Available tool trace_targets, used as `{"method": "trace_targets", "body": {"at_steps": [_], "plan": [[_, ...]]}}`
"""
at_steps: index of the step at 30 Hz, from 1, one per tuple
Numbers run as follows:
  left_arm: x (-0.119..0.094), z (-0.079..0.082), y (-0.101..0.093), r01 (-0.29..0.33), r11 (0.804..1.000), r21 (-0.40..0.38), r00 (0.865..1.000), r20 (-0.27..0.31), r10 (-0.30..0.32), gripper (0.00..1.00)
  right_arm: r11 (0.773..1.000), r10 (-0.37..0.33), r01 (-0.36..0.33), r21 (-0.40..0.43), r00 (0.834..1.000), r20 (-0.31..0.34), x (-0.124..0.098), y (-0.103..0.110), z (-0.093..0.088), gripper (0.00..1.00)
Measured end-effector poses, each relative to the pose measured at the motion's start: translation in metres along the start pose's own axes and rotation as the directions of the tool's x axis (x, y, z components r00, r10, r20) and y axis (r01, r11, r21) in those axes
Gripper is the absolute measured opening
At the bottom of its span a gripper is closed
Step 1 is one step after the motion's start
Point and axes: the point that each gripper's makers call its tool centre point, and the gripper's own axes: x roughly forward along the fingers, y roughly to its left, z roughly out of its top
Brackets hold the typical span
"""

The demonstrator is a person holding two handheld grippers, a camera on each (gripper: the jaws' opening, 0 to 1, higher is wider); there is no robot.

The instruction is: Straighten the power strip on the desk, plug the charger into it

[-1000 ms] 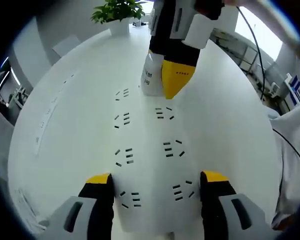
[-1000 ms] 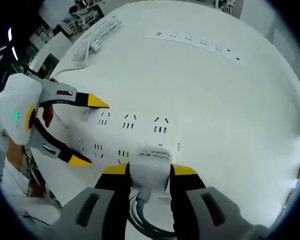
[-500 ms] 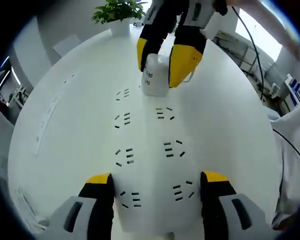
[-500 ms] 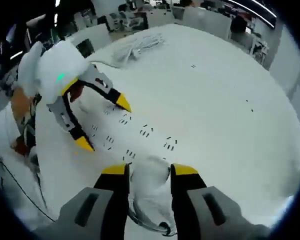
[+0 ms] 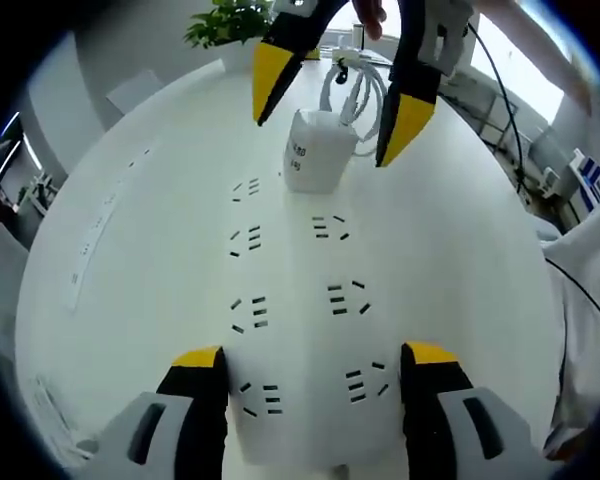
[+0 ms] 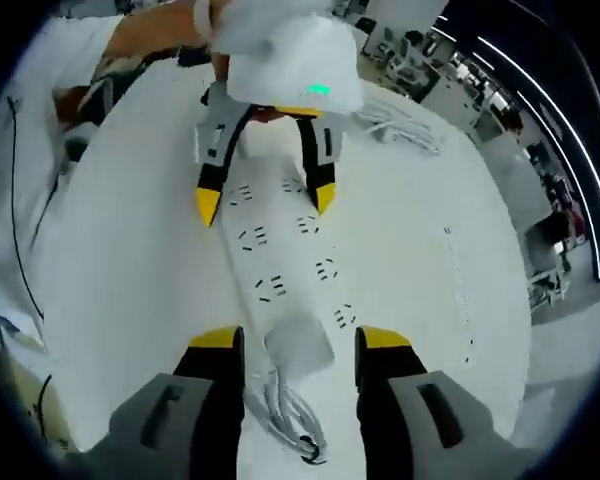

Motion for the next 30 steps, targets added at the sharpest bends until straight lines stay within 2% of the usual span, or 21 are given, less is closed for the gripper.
{"method": "trace_targets", "body": {"at_steps": [3,7,10,13,15,22,26,30], "plan": [[0.000,0.000,0.000,-0.001,1.000,-0.003,1.000,0.004,0.001,0.71,0.995,0.026,-0.033,-0.097,0.997,-0.074,0.009,0.002,-0.008,0.31],[0.000,0.000,0.000,-0.002,1.000,-0.005,1.000,0.007,0.002,0.71,0.998,0.018,-0.023,-0.051,0.995,-0.094,0.020,0.000,-0.011,0.31],[0.000,0.001,0.000,-0.002,1.000,-0.006,1.000,0.010,0.002,0.71,0.998,0.018,-0.024,-0.060,0.996,-0.089,0.017,0.000,-0.013,0.29],[0.000,0.001,0.000,-0.001,1.000,-0.005,1.000,0.012,0.001,0.71,0.999,0.008,-0.010,-0.030,0.998,-0.064,0.017,0.000,-0.013,0.29],[0.000,0.002,-0.001,0.001,1.000,0.001,1.000,0.013,-0.001,0.71,0.992,0.012,-0.007,0.124,0.999,-0.046,0.016,0.002,-0.012,0.30],[0.002,0.005,-0.002,0.016,0.999,0.030,1.000,0.008,-0.016,0.71,0.993,-0.001,0.006,0.118,0.999,-0.042,0.013,0.008,-0.014,0.30],[0.002,0.005,-0.002,0.027,0.998,0.047,0.999,0.018,-0.028,0.71,0.990,-0.023,0.027,0.142,0.999,-0.030,0.013,0.008,-0.014,0.30],[0.003,0.007,-0.004,0.039,0.997,0.070,0.999,0.028,-0.041,0.71,0.986,-0.035,0.042,0.162,0.998,-0.047,0.011,0.013,-0.014,0.30]]}}
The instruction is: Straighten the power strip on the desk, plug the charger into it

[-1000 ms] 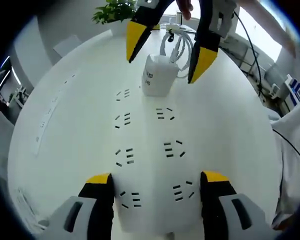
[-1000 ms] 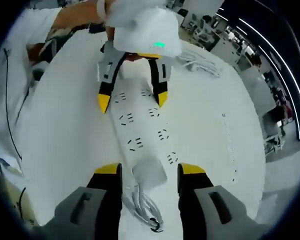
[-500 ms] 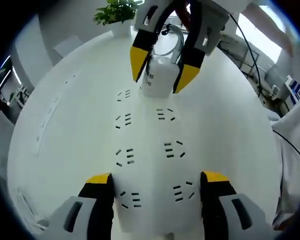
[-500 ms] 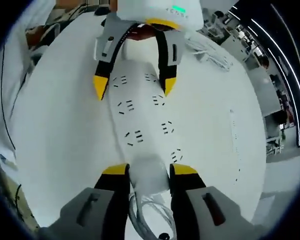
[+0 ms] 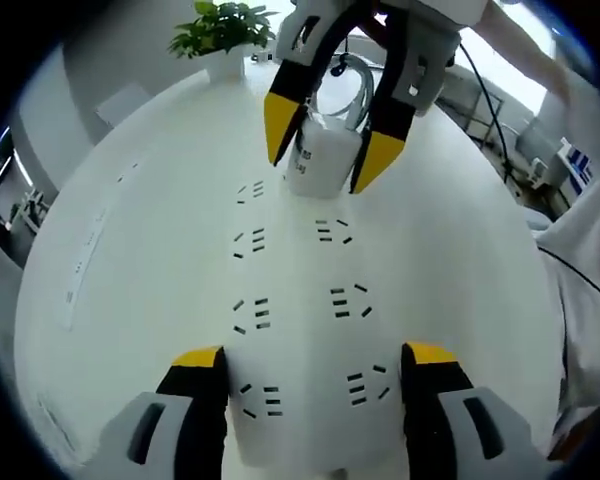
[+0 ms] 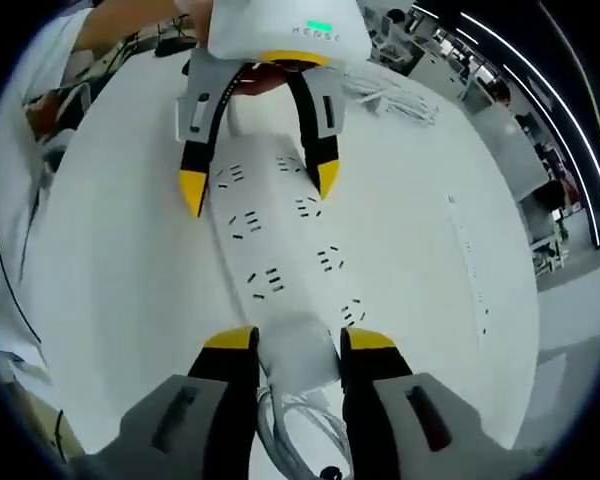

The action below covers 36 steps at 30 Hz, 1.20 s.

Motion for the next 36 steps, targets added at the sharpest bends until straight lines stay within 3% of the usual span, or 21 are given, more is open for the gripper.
{"method": "trace_targets", "body": {"at_steps": [4,18,26,31,36], "plan": [[0.001,0.002,-0.003,0.025,0.999,0.042,0.999,0.029,-0.026,0.72,0.999,-0.022,0.022,0.023,1.000,-0.015,-0.004,0.008,-0.003,0.30],[0.002,0.006,-0.006,0.037,0.997,0.065,0.998,0.056,-0.041,0.72,0.993,-0.078,0.077,0.091,0.997,-0.003,-0.009,0.017,-0.004,0.30],[0.002,0.006,-0.005,0.037,0.997,0.063,0.997,0.064,-0.041,0.72,0.989,-0.068,0.063,0.136,0.997,0.031,-0.005,0.017,-0.003,0.32],[0.003,0.008,-0.002,0.032,0.998,0.054,0.996,0.081,-0.036,0.72,0.977,-0.019,-0.001,0.215,0.995,0.093,-0.001,0.023,-0.001,0.39],[0.003,0.008,0.004,0.035,0.998,0.053,0.993,0.114,-0.041,0.73,0.971,-0.006,-0.026,0.239,0.991,0.132,-0.007,0.022,0.001,0.46]]}}
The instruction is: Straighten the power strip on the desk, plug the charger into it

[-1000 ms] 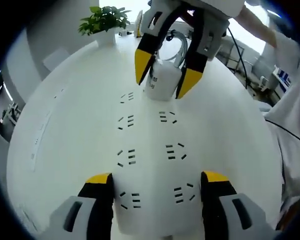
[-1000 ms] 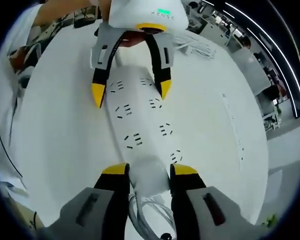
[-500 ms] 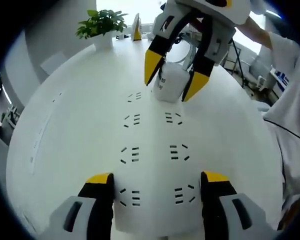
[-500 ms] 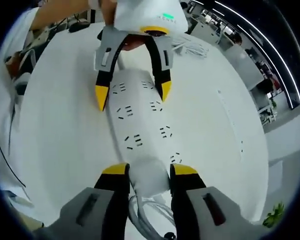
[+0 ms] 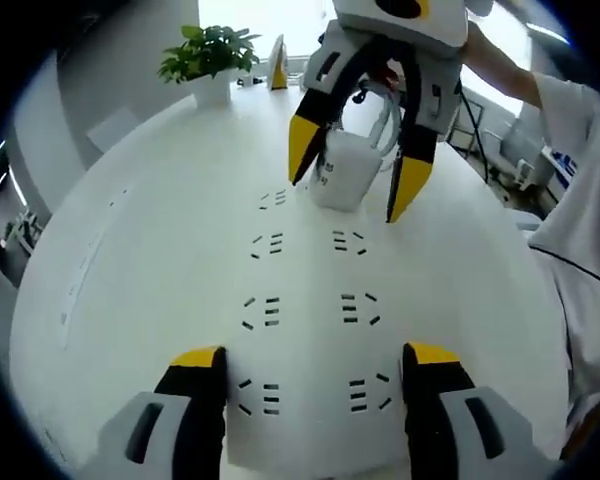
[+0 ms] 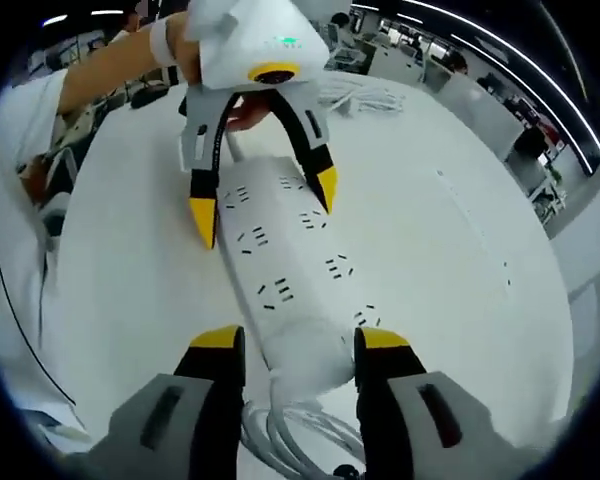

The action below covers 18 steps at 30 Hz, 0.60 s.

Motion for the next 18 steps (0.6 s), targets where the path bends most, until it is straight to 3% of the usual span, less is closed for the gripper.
{"method": "trace_targets", "body": {"at_steps": [4,10,14,17,18], "plan": [[0.000,0.004,0.000,-0.011,1.000,-0.029,0.998,0.058,0.012,0.78,1.000,-0.014,0.015,-0.014,0.999,0.044,-0.004,-0.002,0.004,0.58],[-0.011,0.014,-0.007,-0.041,0.997,-0.066,0.985,0.166,0.052,0.95,1.000,-0.005,0.006,-0.017,0.997,0.083,-0.013,0.003,0.003,0.62],[-0.024,0.014,-0.011,-0.083,0.991,-0.103,0.975,0.199,0.102,0.96,1.000,-0.005,0.005,-0.005,0.997,0.075,-0.019,0.008,-0.006,0.65],[-0.037,0.009,-0.023,-0.101,0.983,-0.151,0.969,0.209,0.131,0.96,0.999,-0.019,0.012,0.044,0.986,0.165,-0.030,0.011,0.004,0.70],[-0.042,0.010,-0.029,-0.111,0.979,-0.170,0.961,0.235,0.149,0.96,0.998,-0.024,0.013,0.058,0.980,0.195,-0.035,0.011,0.006,0.71]]}}
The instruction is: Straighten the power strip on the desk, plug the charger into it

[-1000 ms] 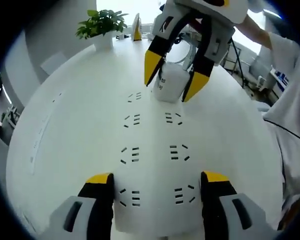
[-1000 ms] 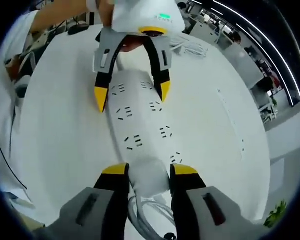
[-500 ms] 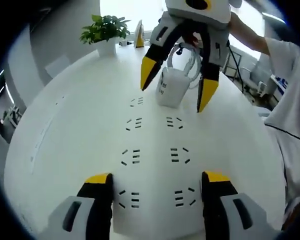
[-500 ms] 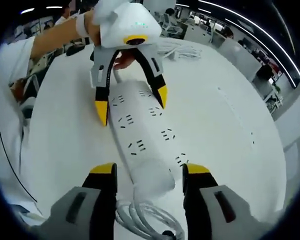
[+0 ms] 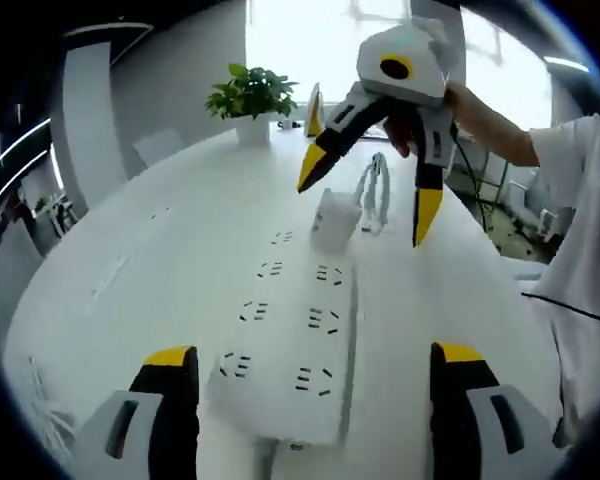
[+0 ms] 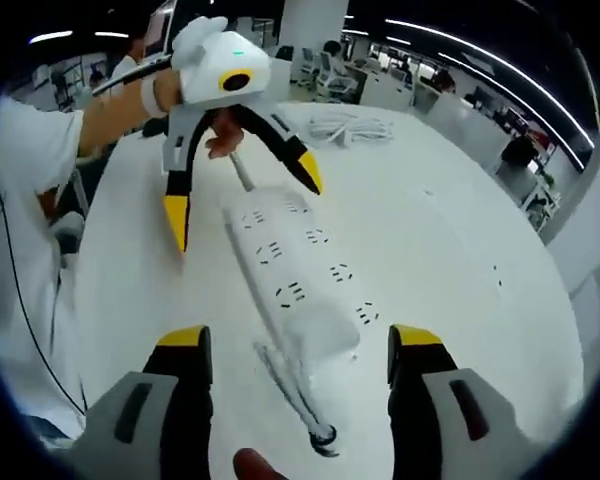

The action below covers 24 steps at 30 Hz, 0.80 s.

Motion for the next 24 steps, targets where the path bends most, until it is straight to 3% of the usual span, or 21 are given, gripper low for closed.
{"method": "trace_targets", "body": {"at_steps": [3,6,9,10,12,20,24], "plan": [[-0.013,-0.002,-0.014,-0.035,0.999,-0.011,0.999,0.040,0.035,0.96,0.999,-0.023,0.021,0.034,0.999,0.050,-0.010,-0.002,0.002,0.75],[-0.020,-0.007,-0.025,-0.049,0.999,-0.021,0.998,0.045,0.050,0.96,0.998,-0.022,0.019,0.062,0.998,0.060,-0.015,0.001,-0.005,0.80],[-0.029,-0.020,-0.048,-0.056,0.998,-0.004,0.998,0.034,0.056,0.95,0.997,-0.041,0.036,0.073,0.997,0.061,-0.018,0.004,-0.015,0.85],[-0.034,-0.028,-0.059,-0.041,0.999,0.032,0.999,0.015,0.041,0.93,0.997,-0.050,0.047,0.059,0.998,0.037,-0.020,0.004,-0.025,0.85],[-0.039,-0.035,-0.070,-0.049,0.998,0.029,0.999,0.003,0.049,0.94,0.993,-0.072,0.076,0.087,0.996,-0.043,-0.026,0.003,-0.045,0.87],[-0.064,-0.060,-0.081,-0.197,0.980,-0.016,0.980,-0.016,0.197,0.96,0.983,-0.101,0.099,0.158,0.995,0.010,-0.057,0.019,-0.060,0.93],[-0.077,-0.060,-0.091,-0.220,0.974,-0.051,0.975,0.024,0.222,0.96,0.976,-0.128,0.122,0.178,0.992,0.019,-0.070,0.027,-0.067,0.94]]}}
